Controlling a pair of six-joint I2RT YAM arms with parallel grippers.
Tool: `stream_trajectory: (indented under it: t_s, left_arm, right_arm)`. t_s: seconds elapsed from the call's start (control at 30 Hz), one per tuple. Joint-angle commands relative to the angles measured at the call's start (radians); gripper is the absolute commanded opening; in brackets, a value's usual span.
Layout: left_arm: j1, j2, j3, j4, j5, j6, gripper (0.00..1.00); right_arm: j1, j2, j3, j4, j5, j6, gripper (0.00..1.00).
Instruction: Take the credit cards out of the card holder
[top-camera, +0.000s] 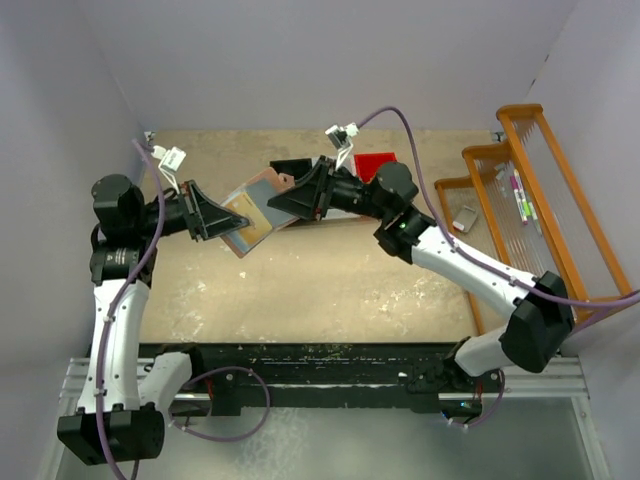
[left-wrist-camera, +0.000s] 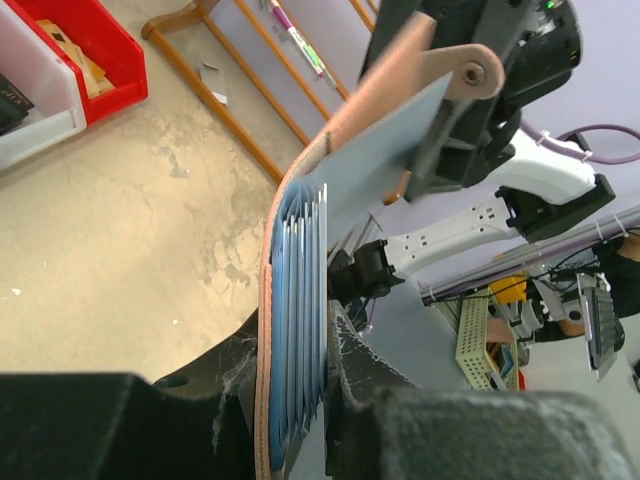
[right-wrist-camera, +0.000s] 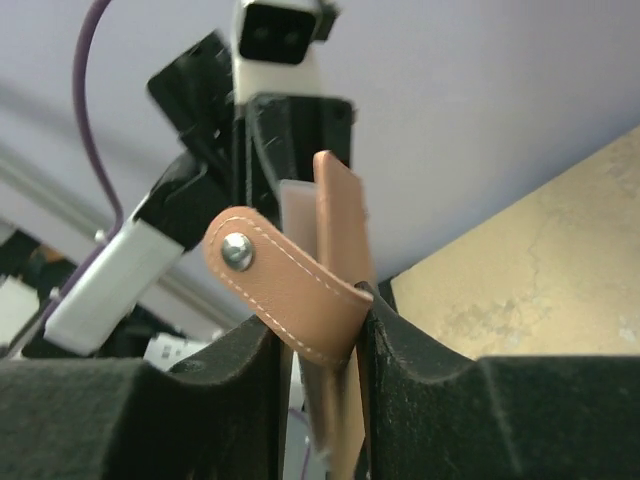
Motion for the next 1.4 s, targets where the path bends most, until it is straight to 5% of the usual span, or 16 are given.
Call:
stream_trajectory:
  t_s: [0.0,0.2,0.37,0.53,0.8,1.1,1.37]
  left_arm:
    - [0.000,0.031,0.104,-0.209,0.065,0.226,0.00]
    - [0.000,0.055,0.153,-0.312,0.076,0.335,0.00]
    - [0.000,0.097,0.203,-0.449,0.080,0.449,0.00]
    - [0.000,0.085,0.194,-0.439,0.106,0.445,0.00]
    - [0.000,0.043,0.092,-0.264,0.090,0.336,0.64]
    - [-0.001,-0.044,-0.121,0.327,0.094,-0.146,0.73]
    - [0.000,-0.062,-0.129,0.398,0.093,-0.226,0.73]
  right_arm:
    - [0.007,0.046,0.115,-0.163,-0.209,-0.090,0.30]
    - [0.008,0.094,0.114,-0.089,-0.313,-0.049,0.25]
    - [0.008,0.103,0.172,-0.320,-0.205,-0.173,0.28]
    - [0.008,0.099,0.206,-0.495,-0.071,-0.272,0.01]
    - [0.008,-0.043,-0.014,-0.037,-0.070,-0.012,0.00]
    - [0.007,-0.118,-0.219,0.328,0.075,0.197,0.00]
    - [0.010,-0.124,-0.237,0.342,0.096,0.198,0.00]
